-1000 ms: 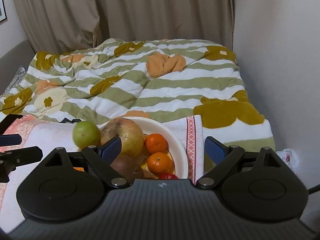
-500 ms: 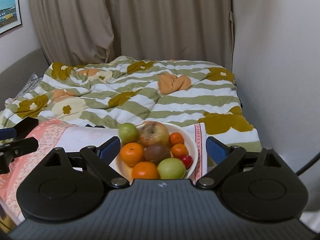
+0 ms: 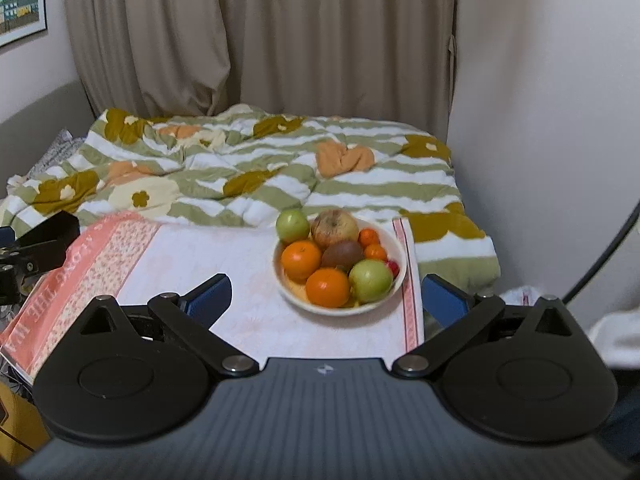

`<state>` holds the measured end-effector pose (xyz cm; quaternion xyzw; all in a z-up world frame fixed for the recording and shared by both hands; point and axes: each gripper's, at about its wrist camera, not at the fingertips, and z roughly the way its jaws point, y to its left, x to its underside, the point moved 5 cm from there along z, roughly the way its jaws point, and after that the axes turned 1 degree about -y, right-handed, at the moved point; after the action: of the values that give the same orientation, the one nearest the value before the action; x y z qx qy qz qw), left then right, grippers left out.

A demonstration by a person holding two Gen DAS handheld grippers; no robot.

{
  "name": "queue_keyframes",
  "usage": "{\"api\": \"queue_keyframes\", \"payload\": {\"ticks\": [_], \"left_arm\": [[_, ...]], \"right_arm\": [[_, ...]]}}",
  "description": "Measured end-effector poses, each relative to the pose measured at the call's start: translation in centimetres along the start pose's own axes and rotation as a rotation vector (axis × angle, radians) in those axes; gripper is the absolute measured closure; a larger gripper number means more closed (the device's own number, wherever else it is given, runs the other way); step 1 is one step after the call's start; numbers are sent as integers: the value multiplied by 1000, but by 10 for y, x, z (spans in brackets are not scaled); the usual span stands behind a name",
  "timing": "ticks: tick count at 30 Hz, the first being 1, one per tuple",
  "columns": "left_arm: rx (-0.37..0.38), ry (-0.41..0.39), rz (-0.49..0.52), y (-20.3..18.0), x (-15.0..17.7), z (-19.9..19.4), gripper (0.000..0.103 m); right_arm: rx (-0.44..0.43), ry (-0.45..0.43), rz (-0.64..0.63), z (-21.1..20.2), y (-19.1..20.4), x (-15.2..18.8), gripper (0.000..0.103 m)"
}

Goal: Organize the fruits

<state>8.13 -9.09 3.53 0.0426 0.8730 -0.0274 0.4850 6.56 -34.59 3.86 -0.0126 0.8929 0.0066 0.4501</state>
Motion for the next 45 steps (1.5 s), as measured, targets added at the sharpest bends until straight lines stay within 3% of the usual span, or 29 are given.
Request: {"api": "queue_keyframes", "payload": {"ticks": [13,45], "left_arm": [[30,13,-3,27,13,-2,0],[18,0,-3,31,12,-7,0]], "right_arm": [[34,52,41,4,33,24,0],[29,63,60,5,37,33,0]]}}
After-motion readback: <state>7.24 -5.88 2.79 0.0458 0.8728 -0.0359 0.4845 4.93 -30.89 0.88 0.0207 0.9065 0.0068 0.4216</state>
